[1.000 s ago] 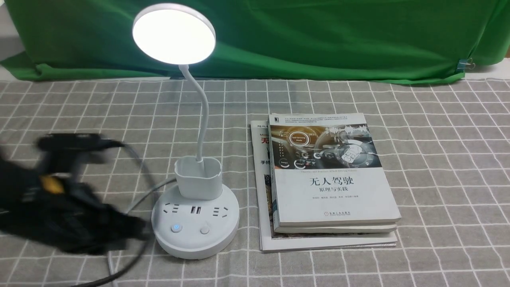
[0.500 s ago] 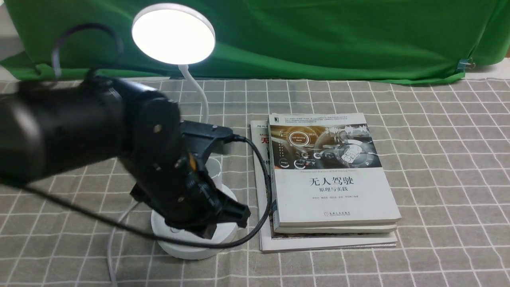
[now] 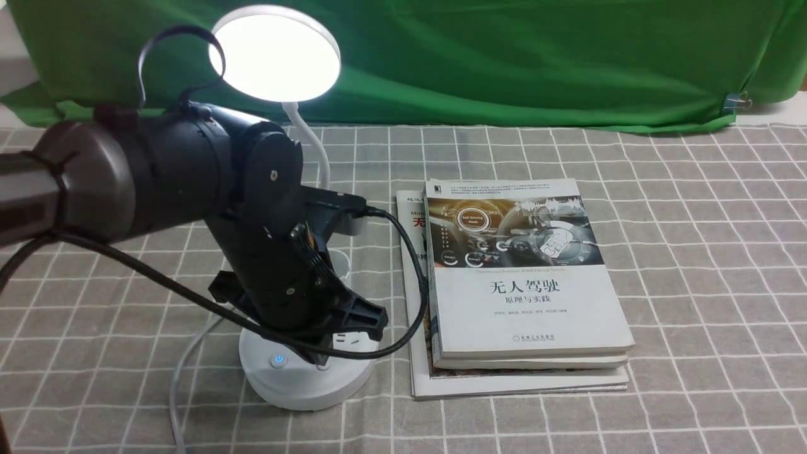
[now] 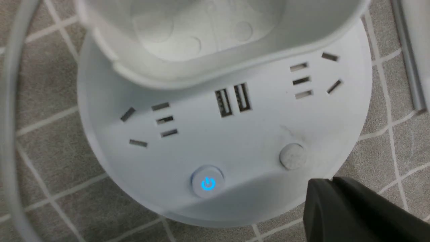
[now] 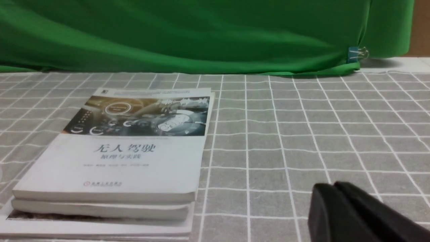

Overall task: Turn off the desk lamp on the grey coffee tablecloth by hand.
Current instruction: 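Press the power button on the round power strip under the lamp with the left gripper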

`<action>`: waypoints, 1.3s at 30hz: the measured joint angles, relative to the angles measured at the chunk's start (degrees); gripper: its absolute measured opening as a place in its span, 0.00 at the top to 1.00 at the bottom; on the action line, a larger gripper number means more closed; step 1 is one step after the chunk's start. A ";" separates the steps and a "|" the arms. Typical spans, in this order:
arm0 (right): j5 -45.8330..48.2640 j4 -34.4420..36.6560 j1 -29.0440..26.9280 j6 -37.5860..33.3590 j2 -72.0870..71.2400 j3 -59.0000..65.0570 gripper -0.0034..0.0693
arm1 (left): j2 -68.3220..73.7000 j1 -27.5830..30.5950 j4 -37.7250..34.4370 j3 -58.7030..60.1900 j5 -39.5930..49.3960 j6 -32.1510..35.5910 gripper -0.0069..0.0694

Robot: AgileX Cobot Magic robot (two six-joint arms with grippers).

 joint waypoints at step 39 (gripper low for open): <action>0.06 0.00 0.00 0.05 0.00 0.00 0.90 | 2.04 0.00 1.81 -0.24 -2.26 2.23 0.91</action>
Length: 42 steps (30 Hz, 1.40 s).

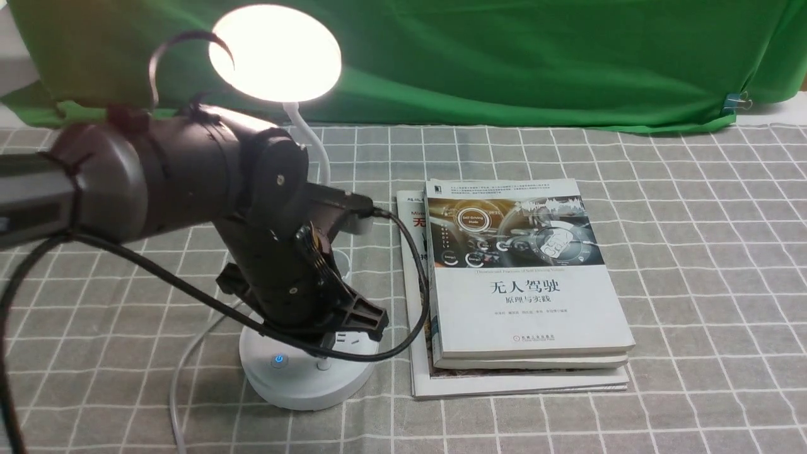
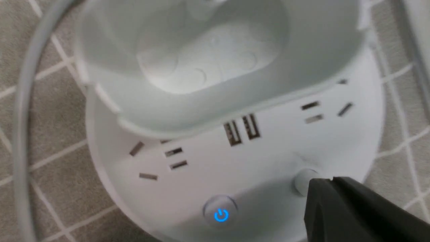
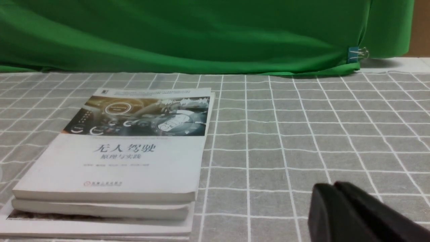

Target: Turn off the desk lamp on the grey coffee tablecloth by hand.

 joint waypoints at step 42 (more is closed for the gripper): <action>0.00 0.00 0.00 0.00 0.00 0.00 0.90 | -35.36 0.00 -1.97 24.19 -15.76 0.40 0.91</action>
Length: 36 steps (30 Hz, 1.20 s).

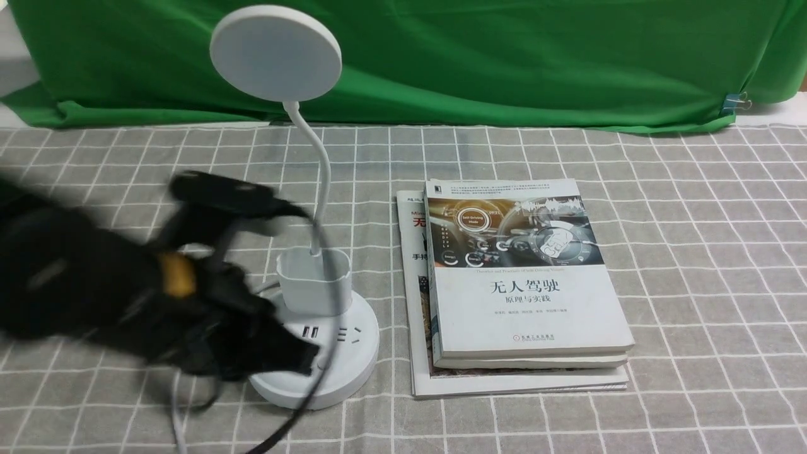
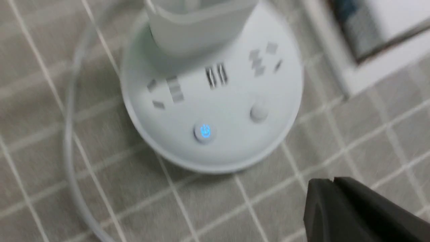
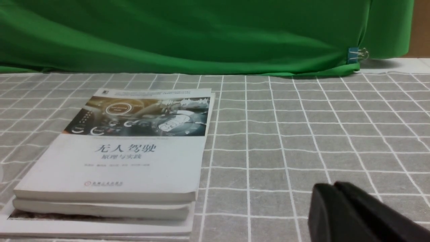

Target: Turn off the desk lamp on the grey coffee tablecloth by hand.

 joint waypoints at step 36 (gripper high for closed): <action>0.00 0.00 0.00 0.00 0.00 0.00 0.90 | -52.61 22.35 -2.92 38.39 -35.49 15.00 0.91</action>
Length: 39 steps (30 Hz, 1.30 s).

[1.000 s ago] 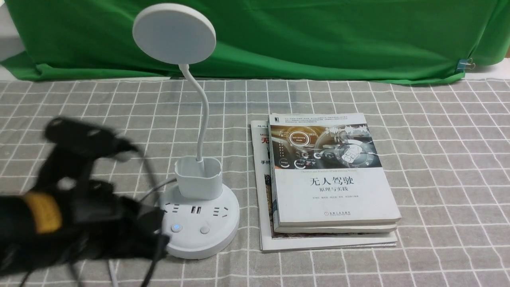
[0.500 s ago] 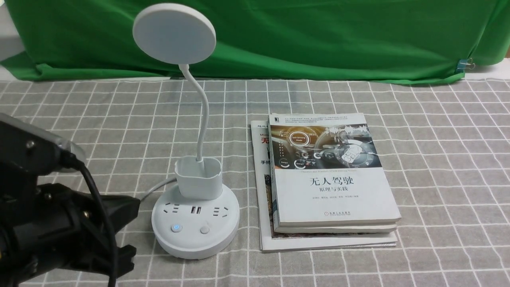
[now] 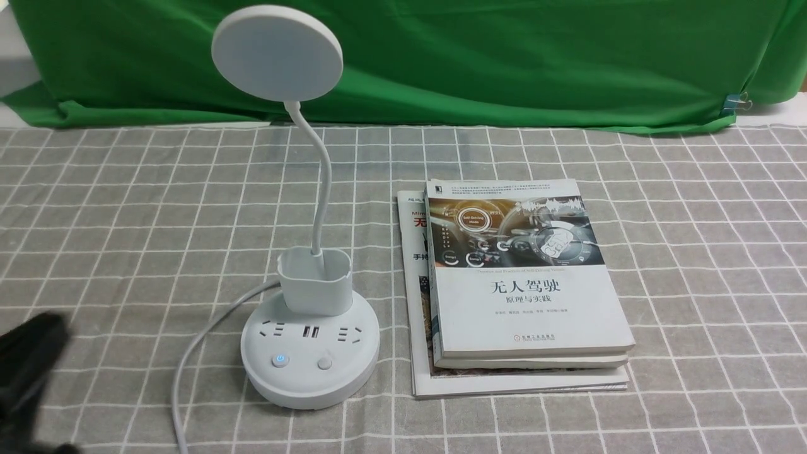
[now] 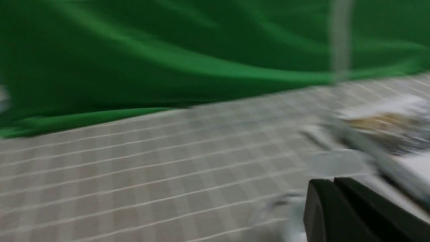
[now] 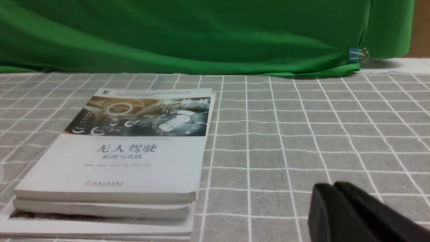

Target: Turn off the desk lamp on the grey coffee tablecloth by hand.

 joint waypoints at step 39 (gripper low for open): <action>-0.04 0.00 0.00 0.00 0.00 0.00 0.90 | -13.59 9.67 -2.22 5.41 13.19 -4.96 0.89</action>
